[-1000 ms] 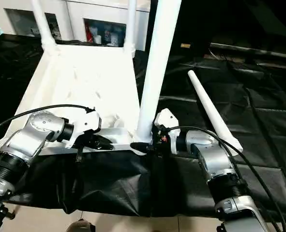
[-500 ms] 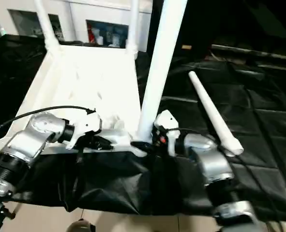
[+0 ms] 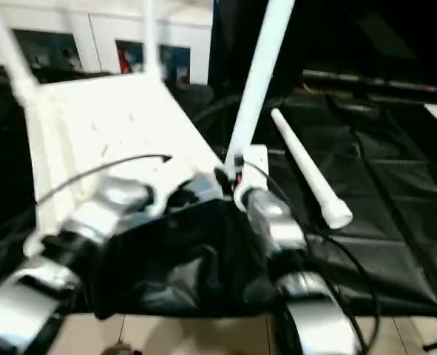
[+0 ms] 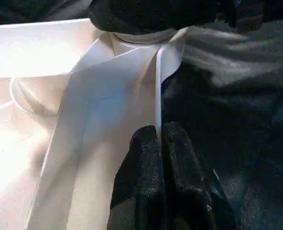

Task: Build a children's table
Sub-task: Rotate leg to tighten

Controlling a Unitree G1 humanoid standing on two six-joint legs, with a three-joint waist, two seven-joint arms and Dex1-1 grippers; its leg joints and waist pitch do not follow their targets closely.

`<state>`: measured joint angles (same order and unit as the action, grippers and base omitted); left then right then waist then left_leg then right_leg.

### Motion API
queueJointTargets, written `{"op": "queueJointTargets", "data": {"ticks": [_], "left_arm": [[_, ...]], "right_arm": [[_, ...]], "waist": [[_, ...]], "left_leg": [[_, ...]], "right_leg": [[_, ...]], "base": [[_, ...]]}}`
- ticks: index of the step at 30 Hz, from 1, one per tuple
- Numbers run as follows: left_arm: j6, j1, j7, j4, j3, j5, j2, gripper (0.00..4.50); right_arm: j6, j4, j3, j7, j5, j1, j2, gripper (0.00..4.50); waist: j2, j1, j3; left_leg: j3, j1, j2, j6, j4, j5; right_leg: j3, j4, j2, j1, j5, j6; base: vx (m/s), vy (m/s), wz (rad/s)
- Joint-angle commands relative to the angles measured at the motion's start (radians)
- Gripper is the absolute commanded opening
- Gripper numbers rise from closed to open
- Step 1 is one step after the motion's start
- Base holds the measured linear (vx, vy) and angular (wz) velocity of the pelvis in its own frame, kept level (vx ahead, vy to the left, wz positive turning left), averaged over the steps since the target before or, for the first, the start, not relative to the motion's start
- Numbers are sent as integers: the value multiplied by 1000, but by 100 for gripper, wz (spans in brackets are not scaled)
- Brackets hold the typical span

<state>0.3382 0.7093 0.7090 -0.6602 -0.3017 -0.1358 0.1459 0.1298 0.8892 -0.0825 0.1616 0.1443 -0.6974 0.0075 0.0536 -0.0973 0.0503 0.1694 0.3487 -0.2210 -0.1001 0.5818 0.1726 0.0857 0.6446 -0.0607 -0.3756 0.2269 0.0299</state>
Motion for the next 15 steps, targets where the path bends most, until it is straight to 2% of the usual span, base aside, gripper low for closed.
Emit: {"op": "queueJointTargets", "data": {"ticks": [1, 3, 5, 8, 11, 12, 14, 15], "left_arm": [[-15, 25, -40, 17, -4, -4, -32, 0], [-37, 27, -31, 13, -6, -1, -23, 0], [-55, 27, -21, 11, -6, -2, -14, 0], [-79, 18, 27, 25, -5, 5, 20, 0], [-112, 3, 100, 43, -11, 15, 61, 0], [-140, -6, 142, 51, -17, 20, 83, 0], [-140, -19, 188, 67, -24, 28, 108, 0], [-182, -37, 268, 91, -26, 58, 134, 0]], "right_arm": [[32, 84, 25, 34, -3, 21, 60, 344], [8, 95, 22, 56, 2, 5, 55, 346], [-10, 99, 28, 75, -6, -3, 49, 378], [-30, 46, 55, 186, -10, 12, 13, 378], [-37, -39, 96, 334, -7, 56, -50, 378], [-52, -84, 128, 404, -16, 84, -88, 378], [-96, -138, 166, 482, -34, 122, -140, 378], [-98, -203, 180, 576, -16, 160, -190, 378]], "waist": [[-16, -1, -57], [-18, 1, -56], [-19, 1, -59], [-17, 4, -58], [-16, 1, -62], [-19, -1, -64], [-16, -4, -66], [-15, -6, -64]], "left_leg": [[-6, -3, -18, -30, -71, 220], [-6, -1, -17, -26, -72, 215], [-6, -1, -18, -22, -71, 205], [-5, 3, -17, -10, -71, 204], [-3, 7, -16, 20, -65, 134], [-3, 6, -16, 25, -63, 123], [-1, 7, -16, 42, -59, 98], [-2, 8, -16, 51, -60, 91]], "right_leg": [[-63, -96, -87, 37, 159, 148], [-63, -95, -86, 37, 139, 153], [-63, -91, -87, 39, 101, 165], [-63, -91, -86, 43, 93, 170], [-63, -80, -83, 48, -20, 187], [-63, -78, -83, 49, -41, 191], [-62, -74, -82, 52, -93, 198], [-61, -76, -82, 55, -101, 204]], "base": [[0, 0, 0], [0, 0, 0], [0, 0, 0], [0, 0, 0], [0, 0, 0], [0, 0, 0], [0, 0, 0], [0, 0, 0]]}}
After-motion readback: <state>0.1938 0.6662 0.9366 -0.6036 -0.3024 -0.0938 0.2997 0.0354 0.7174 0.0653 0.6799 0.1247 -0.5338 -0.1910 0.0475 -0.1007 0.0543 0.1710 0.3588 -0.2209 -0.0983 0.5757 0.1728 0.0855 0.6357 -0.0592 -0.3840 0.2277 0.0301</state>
